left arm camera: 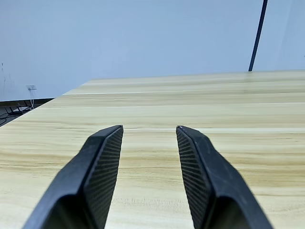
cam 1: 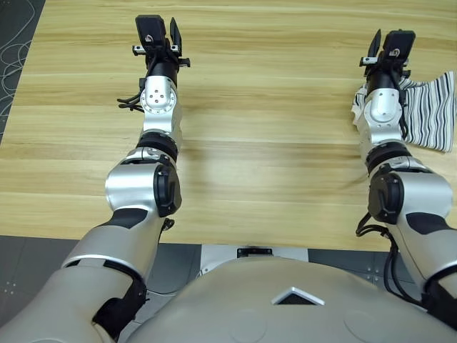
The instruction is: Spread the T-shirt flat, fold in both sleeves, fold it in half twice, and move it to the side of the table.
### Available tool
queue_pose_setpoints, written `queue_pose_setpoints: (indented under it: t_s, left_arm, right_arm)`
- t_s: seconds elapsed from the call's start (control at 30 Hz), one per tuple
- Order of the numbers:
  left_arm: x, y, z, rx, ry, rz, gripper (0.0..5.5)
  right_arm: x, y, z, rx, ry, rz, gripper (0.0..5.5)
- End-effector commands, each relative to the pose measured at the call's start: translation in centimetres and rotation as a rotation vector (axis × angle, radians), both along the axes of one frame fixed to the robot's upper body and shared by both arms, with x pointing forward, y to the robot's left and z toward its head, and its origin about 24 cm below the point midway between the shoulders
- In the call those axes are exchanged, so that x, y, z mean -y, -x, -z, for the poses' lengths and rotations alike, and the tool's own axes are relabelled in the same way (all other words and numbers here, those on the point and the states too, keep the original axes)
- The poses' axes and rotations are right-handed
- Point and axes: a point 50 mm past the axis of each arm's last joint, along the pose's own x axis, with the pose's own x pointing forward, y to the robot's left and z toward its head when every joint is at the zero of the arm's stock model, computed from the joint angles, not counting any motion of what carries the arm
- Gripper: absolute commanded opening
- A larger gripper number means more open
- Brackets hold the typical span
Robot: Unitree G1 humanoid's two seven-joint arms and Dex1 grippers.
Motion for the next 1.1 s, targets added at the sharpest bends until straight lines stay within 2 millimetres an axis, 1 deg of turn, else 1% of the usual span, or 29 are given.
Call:
queue_pose_setpoints:
  t_s: [0.03,0.2,0.53,0.77,1.1]
  left_arm:
    - [0.3,-0.4,-0.4,-0.011,0.002,0.016,2.07]
    - [0.8,-0.6,-0.5,-0.011,0.007,0.031,2.07]
    - [0.8,-0.6,-0.5,-0.013,0.008,0.032,2.07]
    - [1.3,-0.6,-0.5,-0.018,0.011,0.047,2.07]
    - [1.4,-0.7,-0.5,-0.021,0.014,0.053,2.07]
  right_arm:
    - [0.4,0.0,0.0,-0.014,0.001,0.005,1.99]
    - [0.8,0.1,0.0,-0.006,0.017,0.016,1.99]
    - [0.7,0.1,0.0,-0.007,0.017,0.012,1.99]
    - [1.1,0.3,0.1,-0.01,0.016,0.024,1.99]
    - [1.2,0.3,0.1,-0.014,0.013,0.028,1.99]
